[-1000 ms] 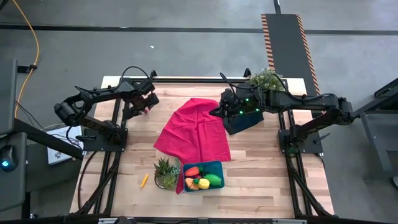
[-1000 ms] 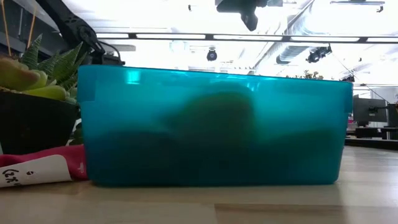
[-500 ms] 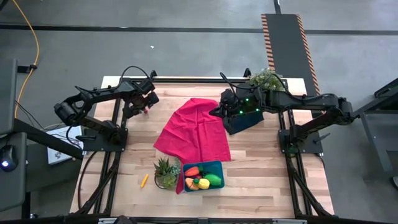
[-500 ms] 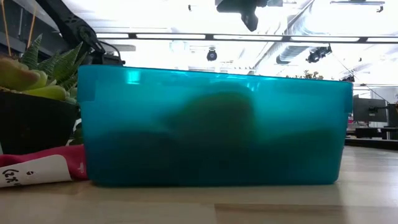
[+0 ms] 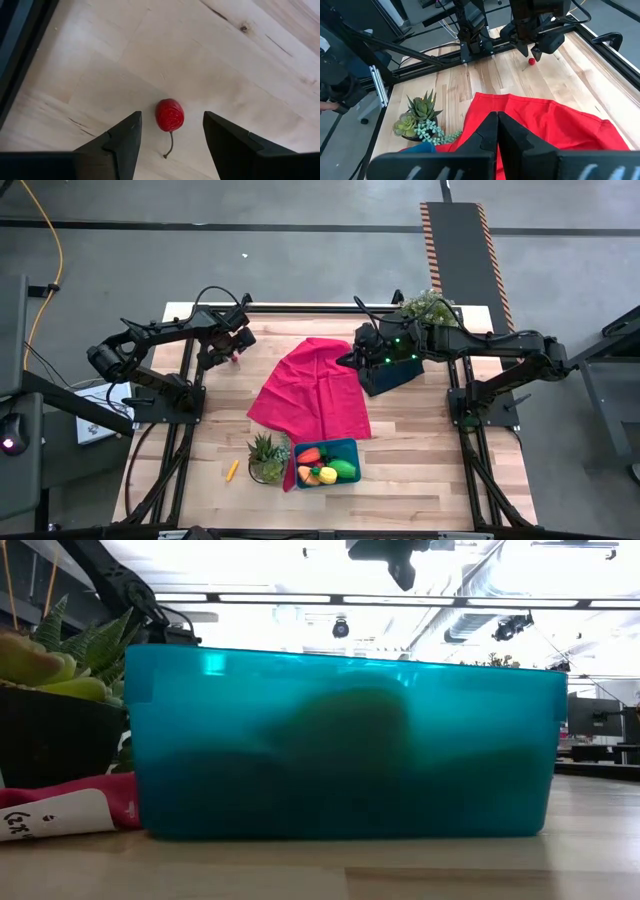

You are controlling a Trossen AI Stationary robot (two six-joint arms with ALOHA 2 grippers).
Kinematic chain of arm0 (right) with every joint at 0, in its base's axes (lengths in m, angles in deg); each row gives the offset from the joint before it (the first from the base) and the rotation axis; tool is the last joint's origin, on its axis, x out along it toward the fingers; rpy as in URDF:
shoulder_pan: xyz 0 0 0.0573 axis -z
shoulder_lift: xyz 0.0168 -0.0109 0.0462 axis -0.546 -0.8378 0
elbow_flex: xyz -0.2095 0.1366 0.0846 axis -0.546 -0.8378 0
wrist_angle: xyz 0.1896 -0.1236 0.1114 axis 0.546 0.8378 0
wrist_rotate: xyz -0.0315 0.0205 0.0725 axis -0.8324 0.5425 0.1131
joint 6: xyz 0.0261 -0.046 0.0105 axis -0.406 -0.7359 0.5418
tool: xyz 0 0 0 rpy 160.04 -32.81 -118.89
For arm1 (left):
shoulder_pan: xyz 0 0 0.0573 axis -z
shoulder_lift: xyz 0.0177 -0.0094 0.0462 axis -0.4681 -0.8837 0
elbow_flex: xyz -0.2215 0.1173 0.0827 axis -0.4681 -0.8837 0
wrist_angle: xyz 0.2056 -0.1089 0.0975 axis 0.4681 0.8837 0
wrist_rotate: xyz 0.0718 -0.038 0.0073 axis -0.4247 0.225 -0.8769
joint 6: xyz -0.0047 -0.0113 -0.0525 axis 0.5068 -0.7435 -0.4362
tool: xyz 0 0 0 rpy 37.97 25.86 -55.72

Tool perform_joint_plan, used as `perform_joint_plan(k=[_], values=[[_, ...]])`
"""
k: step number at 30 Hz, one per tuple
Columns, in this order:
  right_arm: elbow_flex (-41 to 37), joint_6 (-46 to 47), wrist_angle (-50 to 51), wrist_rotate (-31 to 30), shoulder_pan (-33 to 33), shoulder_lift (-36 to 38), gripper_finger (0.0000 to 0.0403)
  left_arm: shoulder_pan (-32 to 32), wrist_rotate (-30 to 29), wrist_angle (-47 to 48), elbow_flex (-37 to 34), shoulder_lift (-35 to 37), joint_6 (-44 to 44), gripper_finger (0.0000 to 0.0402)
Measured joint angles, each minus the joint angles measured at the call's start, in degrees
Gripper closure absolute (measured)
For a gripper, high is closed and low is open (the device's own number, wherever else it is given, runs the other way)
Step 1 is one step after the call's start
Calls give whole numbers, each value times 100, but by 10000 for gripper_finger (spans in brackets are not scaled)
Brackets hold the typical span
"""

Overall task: Pick and placing Produce into tupperware
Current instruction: Put the red cherry into the blue bin

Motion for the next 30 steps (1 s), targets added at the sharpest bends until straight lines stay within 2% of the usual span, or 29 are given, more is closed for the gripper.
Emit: perform_joint_plan(k=[19,30], values=[[0,86,0,-2,-4,-2,401,0,177,-2,-2,-2,-133,199],[0,175,0,-2,-4,-4,401,4,220,-39,-4,-397,-93,199]])
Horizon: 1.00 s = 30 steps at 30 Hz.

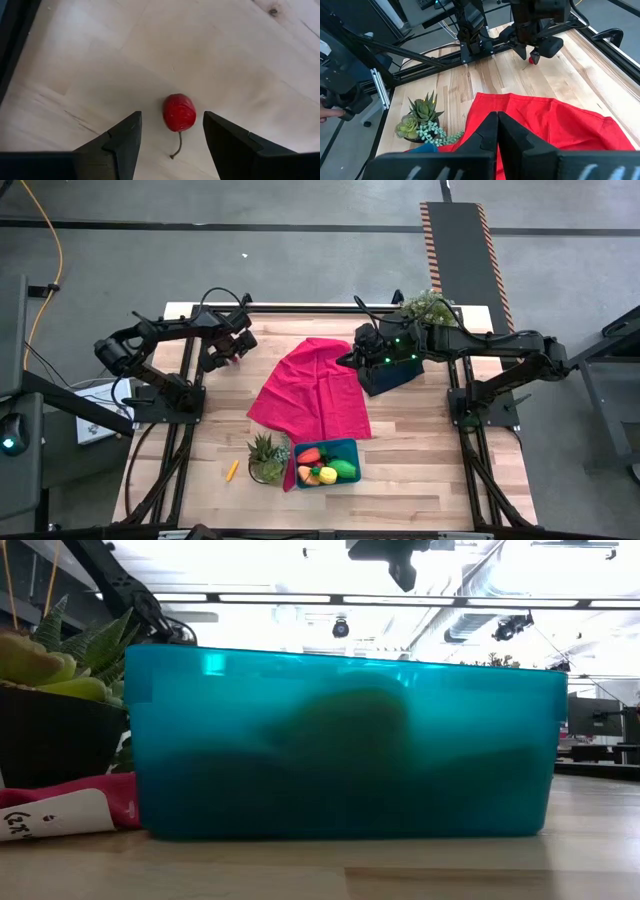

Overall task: Pick and placing Produce into tupperware
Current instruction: Put the red cherry into the blue bin

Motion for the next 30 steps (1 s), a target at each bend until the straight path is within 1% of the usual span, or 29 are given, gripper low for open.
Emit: perform_joint_plan(k=[12,24,30], values=[[0,-2,0,-2,0,0,401,0,-118,-134,0,-14,1,204],[0,-1,0,-2,0,0,401,-2,-131,-152,0,-14,1,281],[0,42,0,-2,0,0,401,-2,-129,-152,0,-14,4,304]])
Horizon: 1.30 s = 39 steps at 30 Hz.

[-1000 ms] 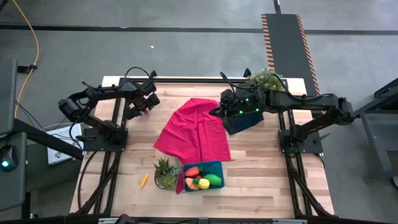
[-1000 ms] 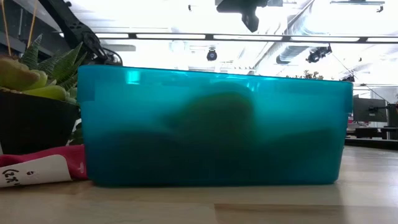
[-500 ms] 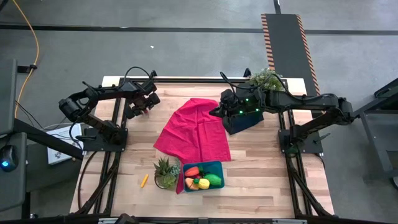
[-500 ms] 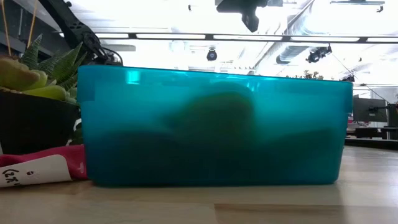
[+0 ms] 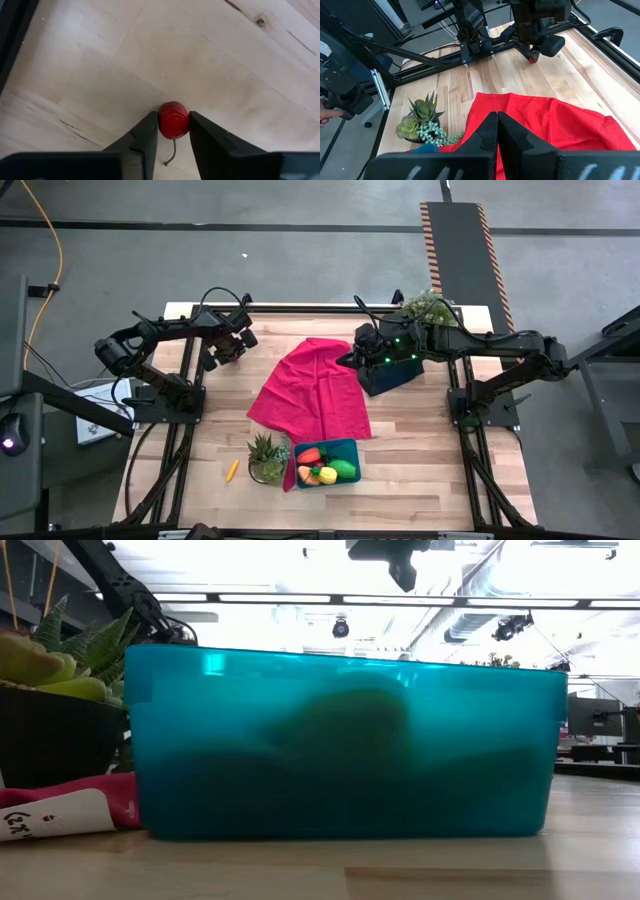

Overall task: Pick and placing Produce into tupperware
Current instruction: Put the red cherry into the blue bin

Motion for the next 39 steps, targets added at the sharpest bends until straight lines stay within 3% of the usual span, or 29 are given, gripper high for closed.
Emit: perform_joint_plan(k=[19,30,39], values=[[0,2,0,0,-2,0,401,2,155,-219,0,2,148,323],[0,0,0,-1,-1,0,401,2,300,-326,0,2,884,323],[0,-17,0,-1,-2,0,401,2,881,-929,2,4,1494,323]])
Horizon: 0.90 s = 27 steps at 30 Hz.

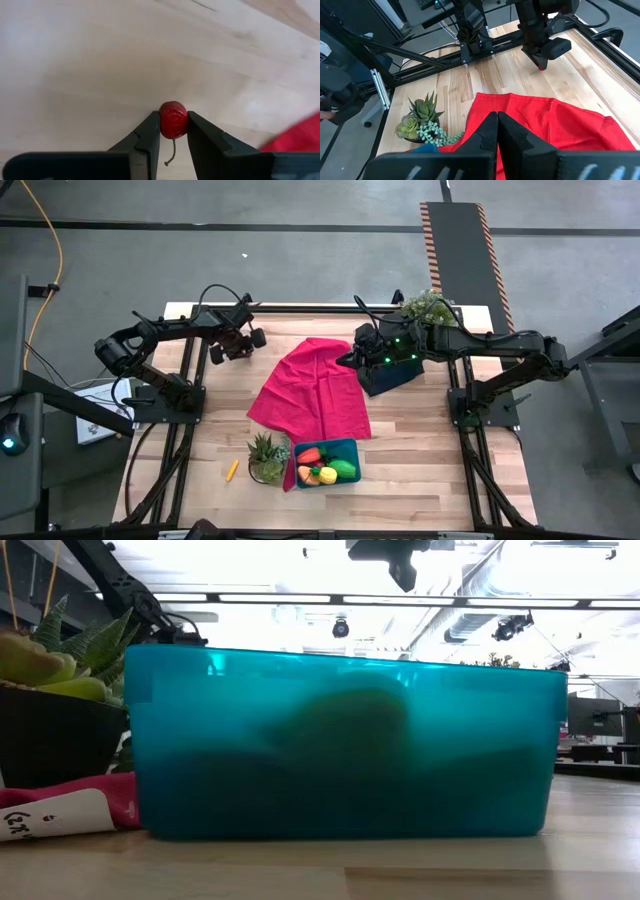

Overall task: Pick and placing Produce into tupperware
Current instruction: Put the red cherry into the blue bin

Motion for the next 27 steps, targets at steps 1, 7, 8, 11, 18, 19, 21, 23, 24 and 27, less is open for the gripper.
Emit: perform_joint_plan(k=[1,7,8,11,18,19,21,23,24,27], values=[[0,-1,0,0,1,0,401,0,71,-54,0,0,41,323],[0,-26,0,1,0,0,401,0,515,-455,0,0,190,323],[0,-26,0,1,0,0,401,0,624,-553,0,0,242,323],[0,3,0,39,1,0,401,0,993,-808,0,0,321,323],[0,16,0,233,0,0,401,0,1876,-1643,0,0,413,323],[0,17,0,250,0,0,401,0,1995,-1780,0,0,412,323],[0,15,0,276,0,0,401,8,2216,-2083,0,0,411,323],[0,17,0,280,0,0,401,51,2381,-2387,0,0,411,323],[0,15,0,300,0,0,401,59,2450,-2559,0,0,411,323],[0,47,0,398,0,0,401,144,2657,-3024,0,0,366,323]])
